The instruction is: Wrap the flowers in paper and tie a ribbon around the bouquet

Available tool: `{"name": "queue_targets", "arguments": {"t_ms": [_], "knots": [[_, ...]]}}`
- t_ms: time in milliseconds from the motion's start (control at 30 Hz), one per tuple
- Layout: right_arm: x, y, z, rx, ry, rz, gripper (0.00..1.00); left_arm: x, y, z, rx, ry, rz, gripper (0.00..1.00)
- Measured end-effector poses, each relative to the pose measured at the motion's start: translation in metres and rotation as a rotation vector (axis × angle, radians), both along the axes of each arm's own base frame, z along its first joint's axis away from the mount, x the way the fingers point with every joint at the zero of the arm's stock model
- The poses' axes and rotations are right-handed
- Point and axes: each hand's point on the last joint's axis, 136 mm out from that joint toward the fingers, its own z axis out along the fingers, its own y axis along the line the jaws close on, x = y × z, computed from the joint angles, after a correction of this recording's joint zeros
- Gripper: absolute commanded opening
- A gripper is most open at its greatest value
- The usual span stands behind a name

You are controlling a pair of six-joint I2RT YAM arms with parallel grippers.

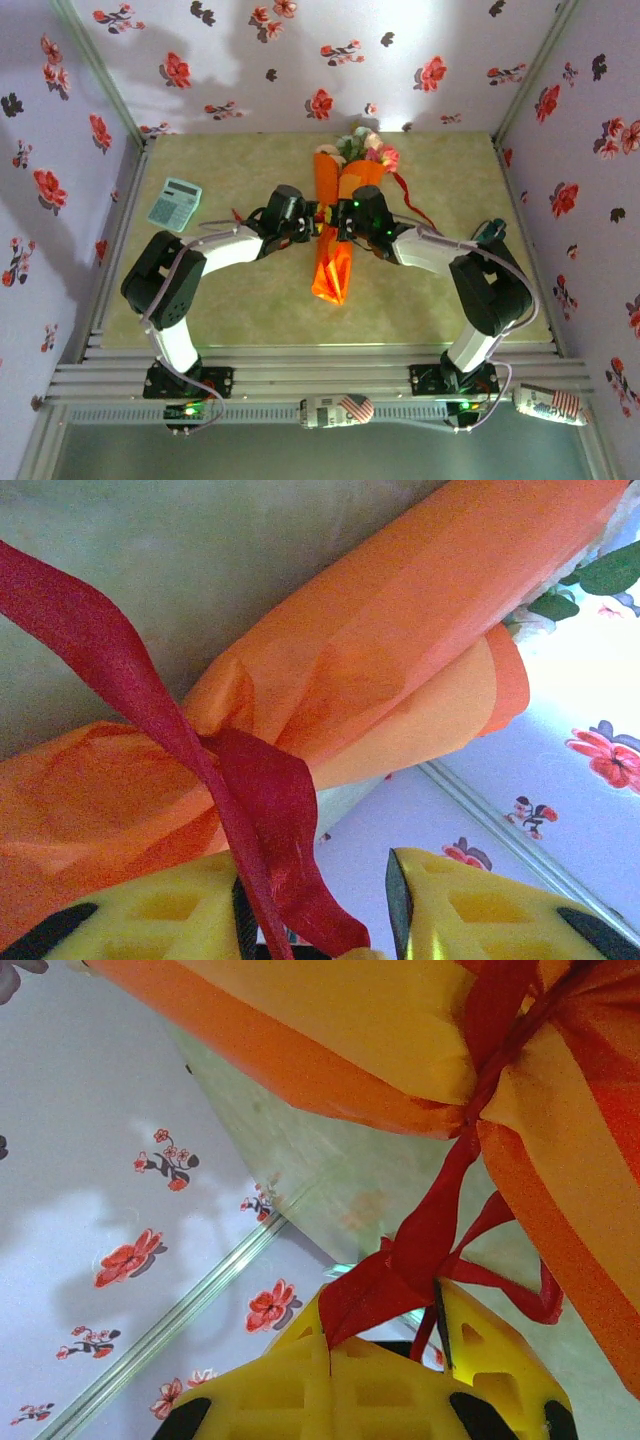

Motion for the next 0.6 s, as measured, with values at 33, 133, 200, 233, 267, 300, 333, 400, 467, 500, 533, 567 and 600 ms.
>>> {"name": "queue_targets", "arguments": {"t_ms": [33,133,200,233,267,300,333,400,467,500,533,567,600], "knots": [[0.0,0.0,0.0,-0.001,0.001,0.0,0.0,-0.001,0.001,0.0,0.002,0.003,0.001,0.41],[-0.001,-0.001,-0.002,-0.004,0.005,0.0,0.0,-0.005,0.009,0.003,0.009,0.012,0.008,0.41],[-0.001,-0.001,-0.002,-0.005,0.005,0.001,0.0,-0.006,0.013,0.007,0.006,0.008,0.013,0.38],[-0.001,-0.001,-0.002,-0.007,0.003,0.002,0.0,-0.005,0.014,0.009,0.004,0.005,0.017,0.36],[-0.001,-0.001,-0.002,-0.008,0.002,0.004,0.0,-0.005,0.016,0.011,0.001,0.002,0.02,0.34],[-0.001,-0.001,-0.002,-0.008,0.002,0.004,0.0,-0.004,0.017,0.012,0.0,0.001,0.022,0.32],[-0.001,-0.001,-0.002,-0.008,0.002,0.004,0.0,-0.003,0.018,0.013,-0.001,0.0,0.026,0.29],[-0.001,-0.001,-0.002,-0.008,0.002,0.004,0.0,-0.002,0.02,0.013,-0.002,0.0,0.03,0.24],[-0.001,-0.001,-0.002,-0.008,0.002,0.004,0.0,-0.002,0.02,0.013,-0.001,-0.001,0.029,0.2],[-0.001,-0.001,-0.002,-0.008,0.002,0.004,0.0,-0.002,0.02,0.013,-0.001,-0.001,0.029,0.2],[-0.001,-0.001,-0.002,-0.008,0.002,0.004,0.0,-0.002,0.02,0.013,-0.001,-0.001,0.029,0.2],[-0.001,-0.001,-0.002,-0.009,0.002,0.004,0.0,-0.002,0.02,0.013,-0.001,-0.001,0.029,0.16],[-0.001,-0.001,-0.002,-0.008,0.002,0.004,0.0,-0.002,0.02,0.013,-0.002,-0.001,0.029,0.11]]}}
